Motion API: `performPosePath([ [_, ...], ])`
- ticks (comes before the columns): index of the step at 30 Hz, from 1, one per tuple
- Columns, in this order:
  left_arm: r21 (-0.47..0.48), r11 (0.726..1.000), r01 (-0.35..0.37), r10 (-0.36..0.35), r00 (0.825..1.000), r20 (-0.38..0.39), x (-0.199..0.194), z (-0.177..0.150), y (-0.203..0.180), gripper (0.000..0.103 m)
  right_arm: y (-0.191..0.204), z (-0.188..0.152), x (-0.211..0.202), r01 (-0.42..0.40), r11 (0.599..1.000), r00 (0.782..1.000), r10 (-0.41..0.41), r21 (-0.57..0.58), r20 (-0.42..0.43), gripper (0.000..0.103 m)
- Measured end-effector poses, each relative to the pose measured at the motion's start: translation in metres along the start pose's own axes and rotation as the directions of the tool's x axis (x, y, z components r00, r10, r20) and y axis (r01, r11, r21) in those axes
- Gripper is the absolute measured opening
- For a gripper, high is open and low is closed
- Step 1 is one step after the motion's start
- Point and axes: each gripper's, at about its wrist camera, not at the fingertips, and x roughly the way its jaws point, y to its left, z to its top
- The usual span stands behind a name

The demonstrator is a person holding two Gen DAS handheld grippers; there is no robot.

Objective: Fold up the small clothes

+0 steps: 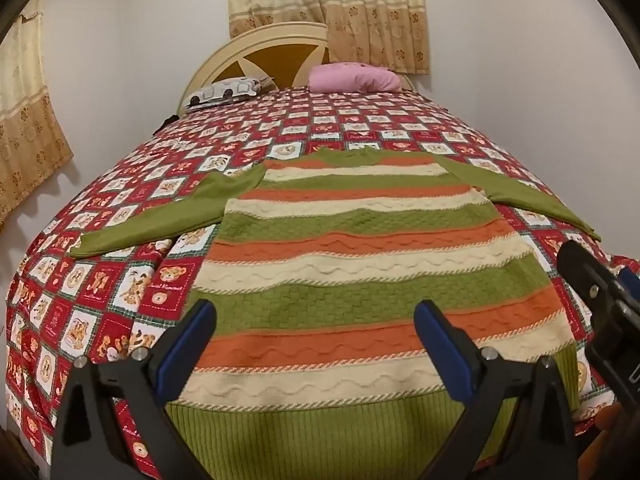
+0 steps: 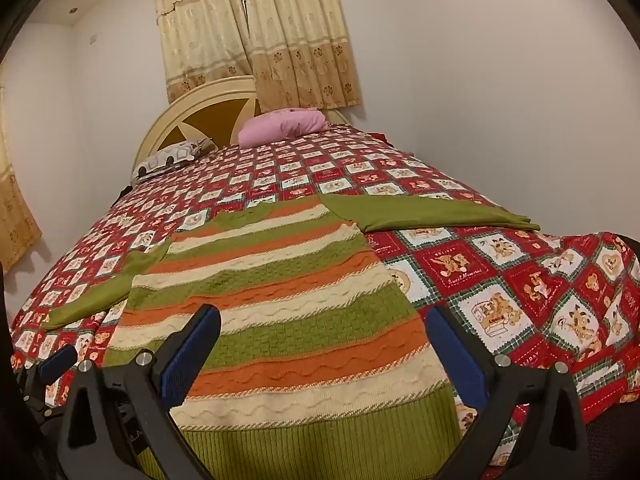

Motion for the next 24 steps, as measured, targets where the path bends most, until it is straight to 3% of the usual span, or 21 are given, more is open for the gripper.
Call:
performPosePath([
  [24, 0.009, 1.000, 0.026, -0.026, 1.000, -0.002, 0.0018, -0.0036, -0.0009, 0.102, 0.0011, -0.0020, 0.0065, 0.023, 1.000, 0.999, -0.023, -0.008, -0.024, 0.102],
])
